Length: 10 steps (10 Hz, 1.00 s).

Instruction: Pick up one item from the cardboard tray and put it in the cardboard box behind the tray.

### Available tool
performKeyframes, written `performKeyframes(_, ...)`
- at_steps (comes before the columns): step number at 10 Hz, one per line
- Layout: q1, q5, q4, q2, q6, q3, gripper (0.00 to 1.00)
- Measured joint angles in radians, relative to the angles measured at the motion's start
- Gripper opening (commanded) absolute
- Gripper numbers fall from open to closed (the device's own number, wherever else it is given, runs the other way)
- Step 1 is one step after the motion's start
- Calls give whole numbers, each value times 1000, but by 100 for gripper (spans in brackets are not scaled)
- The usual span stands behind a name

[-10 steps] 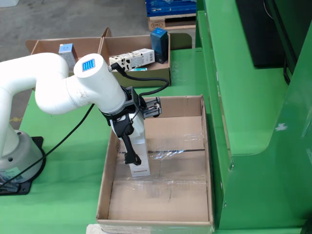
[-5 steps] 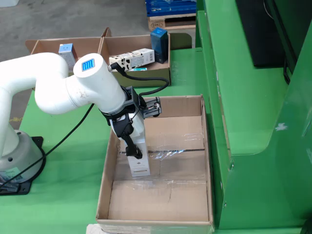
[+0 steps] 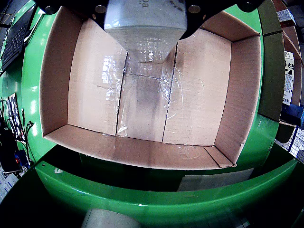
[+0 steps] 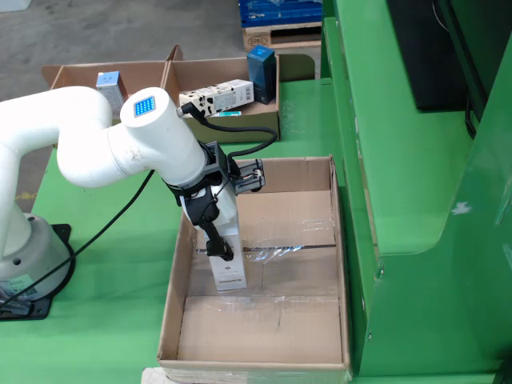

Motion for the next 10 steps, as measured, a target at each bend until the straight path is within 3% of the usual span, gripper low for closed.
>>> performKeyframes(10,11,-5,32,18,-11,-28,0)
